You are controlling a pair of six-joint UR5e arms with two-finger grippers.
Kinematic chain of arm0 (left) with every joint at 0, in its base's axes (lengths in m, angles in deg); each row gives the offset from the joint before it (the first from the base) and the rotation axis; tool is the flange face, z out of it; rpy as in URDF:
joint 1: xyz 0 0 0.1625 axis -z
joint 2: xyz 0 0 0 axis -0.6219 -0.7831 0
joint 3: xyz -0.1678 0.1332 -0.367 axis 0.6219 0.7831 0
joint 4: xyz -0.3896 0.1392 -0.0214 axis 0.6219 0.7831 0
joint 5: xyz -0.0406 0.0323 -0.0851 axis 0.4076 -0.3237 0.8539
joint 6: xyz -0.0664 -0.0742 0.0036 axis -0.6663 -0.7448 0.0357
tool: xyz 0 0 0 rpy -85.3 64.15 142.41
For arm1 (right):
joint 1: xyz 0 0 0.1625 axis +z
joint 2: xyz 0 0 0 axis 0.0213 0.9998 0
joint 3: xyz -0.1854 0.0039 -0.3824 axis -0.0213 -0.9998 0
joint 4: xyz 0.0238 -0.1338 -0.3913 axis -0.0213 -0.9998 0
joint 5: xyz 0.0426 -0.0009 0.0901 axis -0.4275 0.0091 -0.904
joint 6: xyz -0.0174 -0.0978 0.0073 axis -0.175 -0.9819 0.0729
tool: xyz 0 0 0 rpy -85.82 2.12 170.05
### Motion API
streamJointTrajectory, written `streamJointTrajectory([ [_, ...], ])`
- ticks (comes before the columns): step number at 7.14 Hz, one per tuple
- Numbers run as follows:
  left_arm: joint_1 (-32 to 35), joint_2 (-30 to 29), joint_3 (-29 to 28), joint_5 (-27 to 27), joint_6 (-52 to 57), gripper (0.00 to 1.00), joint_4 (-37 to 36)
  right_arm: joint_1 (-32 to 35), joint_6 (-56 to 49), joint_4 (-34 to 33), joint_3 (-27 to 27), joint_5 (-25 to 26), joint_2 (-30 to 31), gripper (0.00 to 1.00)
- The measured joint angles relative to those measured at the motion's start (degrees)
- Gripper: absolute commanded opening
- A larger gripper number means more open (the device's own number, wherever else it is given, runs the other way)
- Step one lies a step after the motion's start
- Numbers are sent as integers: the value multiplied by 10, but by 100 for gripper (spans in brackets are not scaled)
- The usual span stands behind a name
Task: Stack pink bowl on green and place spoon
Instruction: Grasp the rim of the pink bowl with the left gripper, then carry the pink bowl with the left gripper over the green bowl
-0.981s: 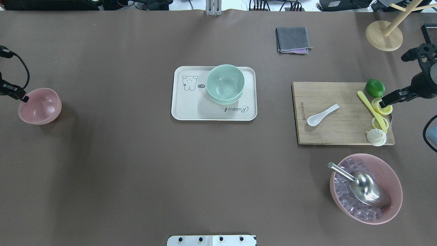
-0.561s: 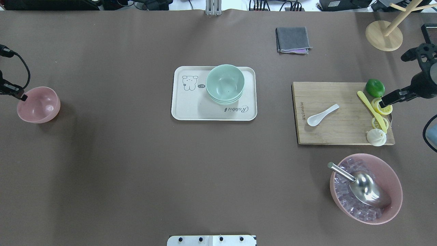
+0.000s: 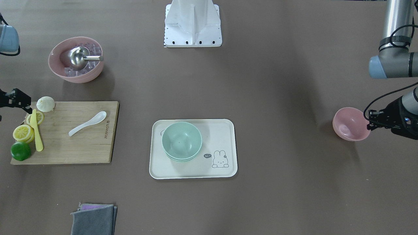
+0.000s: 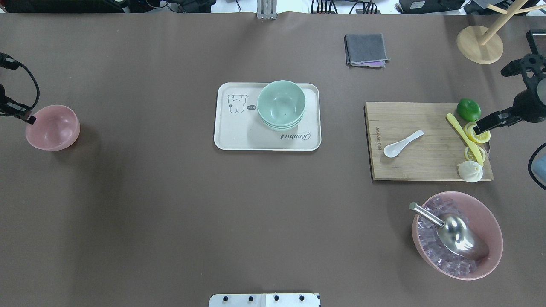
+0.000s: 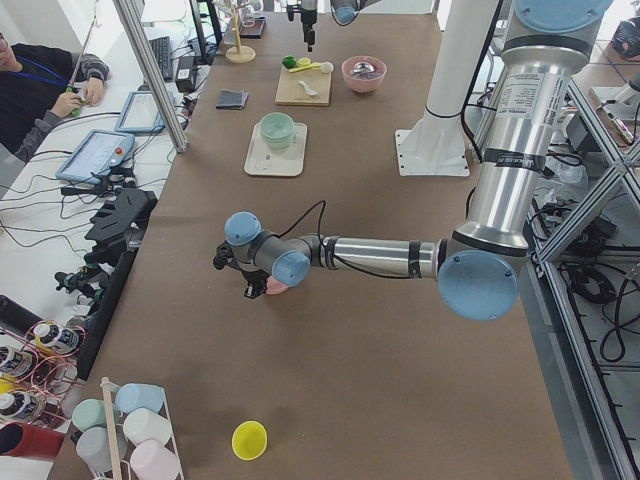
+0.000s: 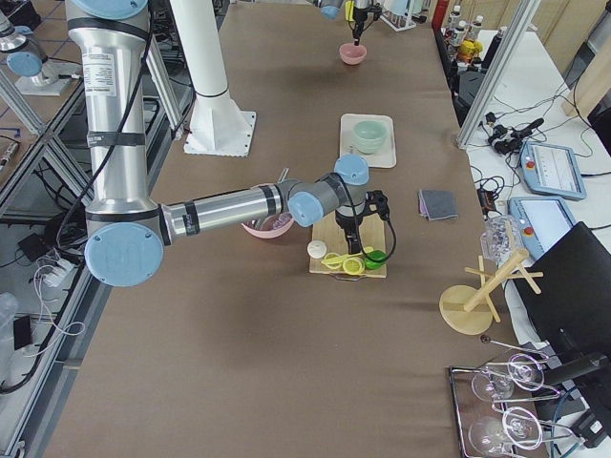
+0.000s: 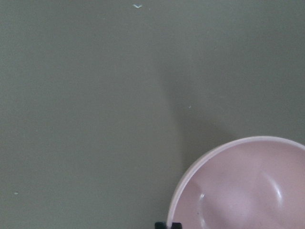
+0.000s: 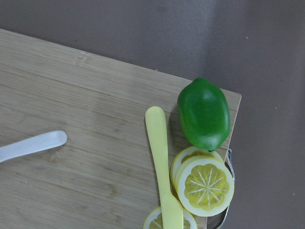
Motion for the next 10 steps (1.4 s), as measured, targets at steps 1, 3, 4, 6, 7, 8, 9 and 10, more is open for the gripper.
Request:
streamJointTrajectory([
  [1,0,-10,2,25,-2,0,-4,0,0,0,0,0,0,100],
  [3,1,-38,21,50,-67,0,-14,0,0,0,0,0,0,100],
  [4,-4,-54,44,53,-130,0,-21,-1,0,0,0,0,0,100],
  [6,-47,-99,106,49,-272,0,-58,-1,0,0,-1,1,-2,100],
  [7,-78,-132,127,37,-345,0,-78,-2,0,0,-1,1,-2,100],
  [8,-112,-164,137,15,-409,0,-90,-2,0,0,-1,1,-3,100],
  [9,-151,-203,139,-12,-470,0,-104,-2,0,0,-1,1,-3,100],
  [10,-188,-247,138,-40,-521,0,-128,-3,0,0,0,2,-3,100],
])
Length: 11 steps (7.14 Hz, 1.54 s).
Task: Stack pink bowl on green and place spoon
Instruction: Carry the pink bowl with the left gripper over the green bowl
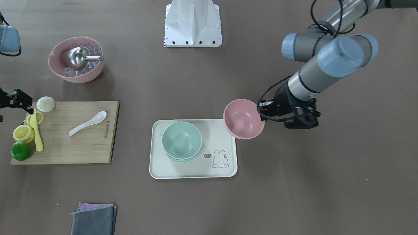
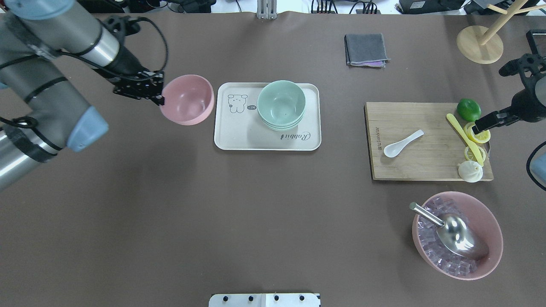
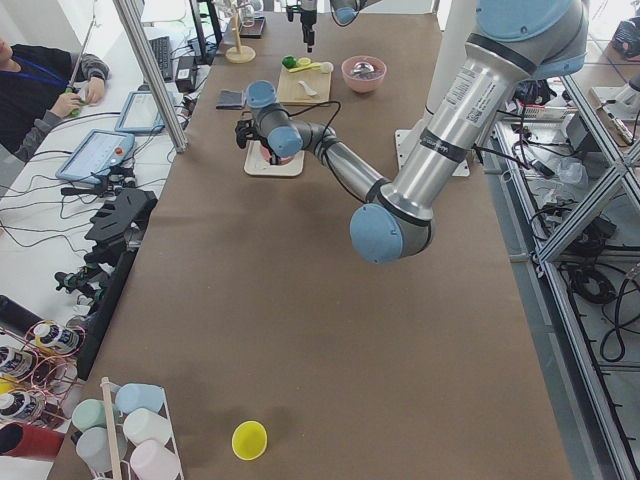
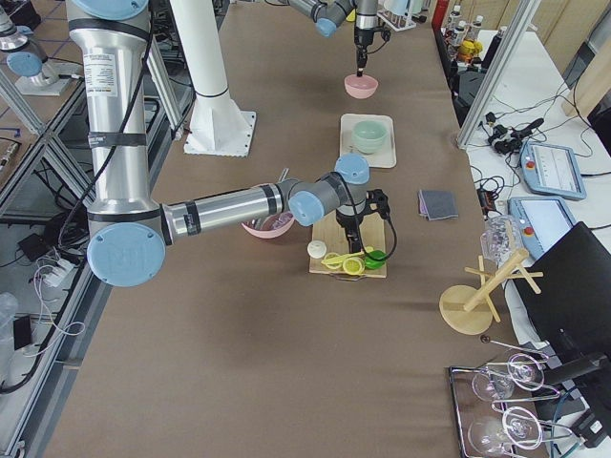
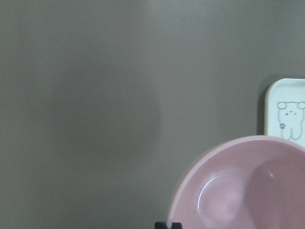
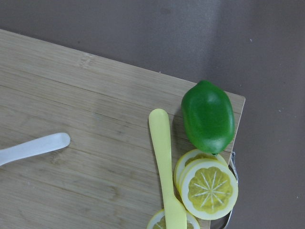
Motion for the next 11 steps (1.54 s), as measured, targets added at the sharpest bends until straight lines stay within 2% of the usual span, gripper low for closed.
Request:
streamJointTrajectory([
  [2,-51,-94,-36,-52,-69,0,-41,0,0,0,0,0,0,100],
  [4,-66,-168,-110,-88,-100,0,-47,-1,0,0,1,0,0,100],
  [11,-85,-202,-185,-148,-105,0,-18,-1,0,0,2,1,0,100],
])
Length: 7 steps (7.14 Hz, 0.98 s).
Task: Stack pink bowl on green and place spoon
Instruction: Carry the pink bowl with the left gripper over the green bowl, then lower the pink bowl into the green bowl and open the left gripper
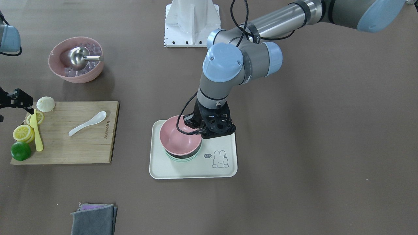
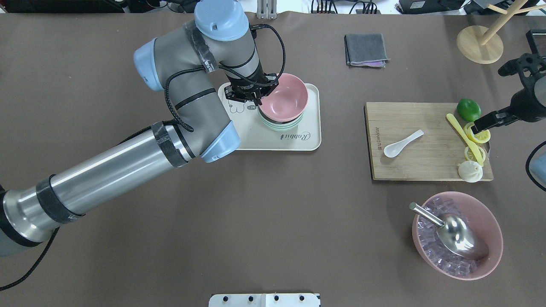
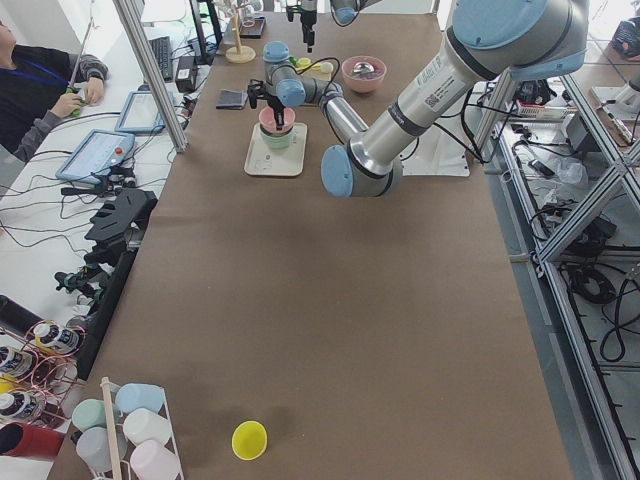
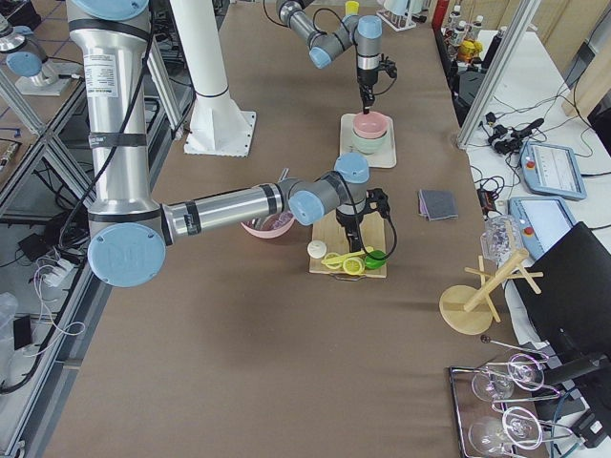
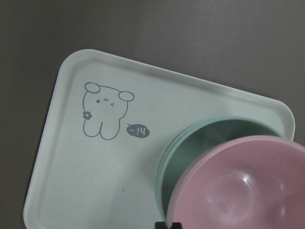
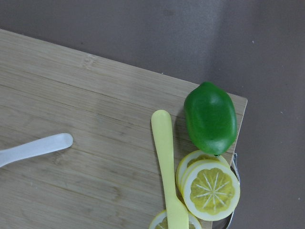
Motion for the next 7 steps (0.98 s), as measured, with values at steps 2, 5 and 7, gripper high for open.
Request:
streamJointTrajectory([
  [2,-2,-1,-11,-5,2,0,10,0,0,-1,0,0,0,100],
  [5,-11,0,-18,-17,3,0,13,0,0,-1,-1,0,0,100],
  [7,-15,0,-19,-24,3,0,13,0,0,0,-1,0,1,100],
])
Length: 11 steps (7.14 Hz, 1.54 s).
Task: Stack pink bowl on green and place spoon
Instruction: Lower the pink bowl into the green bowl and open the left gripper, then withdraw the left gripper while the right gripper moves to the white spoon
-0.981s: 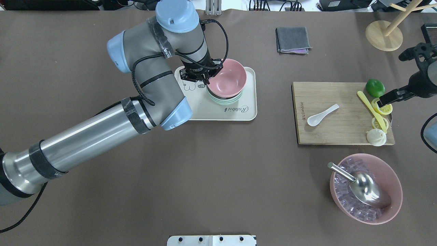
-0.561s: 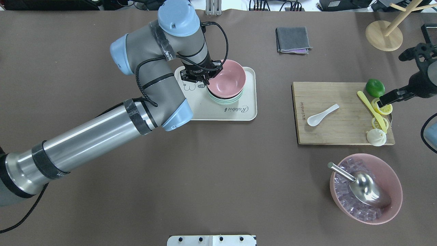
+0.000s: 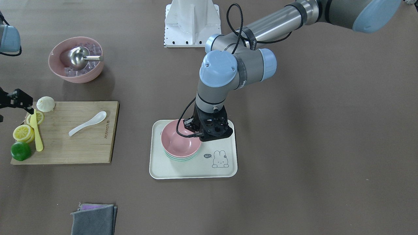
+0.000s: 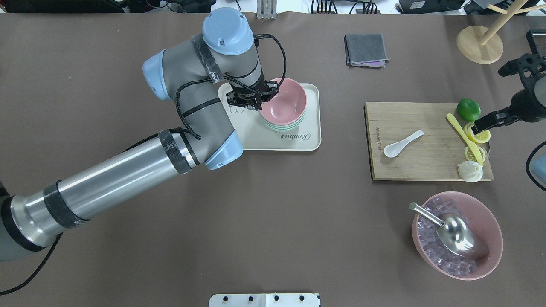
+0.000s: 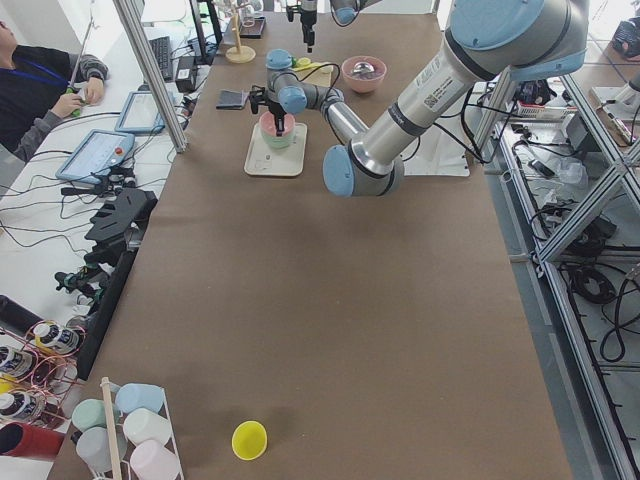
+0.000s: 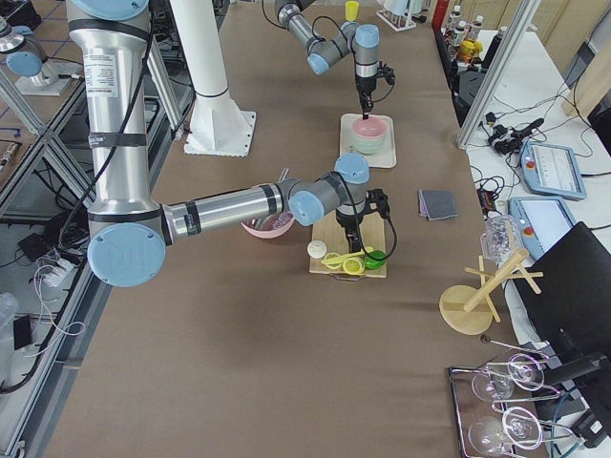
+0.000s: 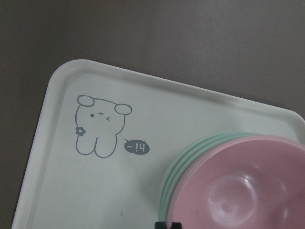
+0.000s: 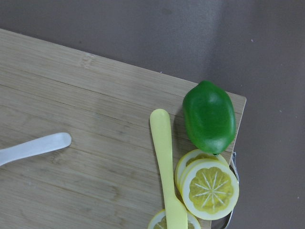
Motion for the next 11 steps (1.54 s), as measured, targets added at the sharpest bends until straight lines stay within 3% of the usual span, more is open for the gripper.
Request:
streamJointTrajectory([
  [1,0,0,0,-1,0,33,0,0,0,0,0,0,0,100],
  [2,0,1,0,-1,1,98,7,0,0,0,0,0,0,100],
  [5,-6,21,-2,-25,32,99,72,0,0,0,-1,1,-1,100],
  [6,1,24,1,-11,45,99,77,0,0,0,-1,1,-2,100],
  [8,43,57,36,85,82,99,76,0,5,0,-3,1,-7,100],
  [11,152,228,145,216,262,99,75,-13,66,0,-1,4,-20,99],
])
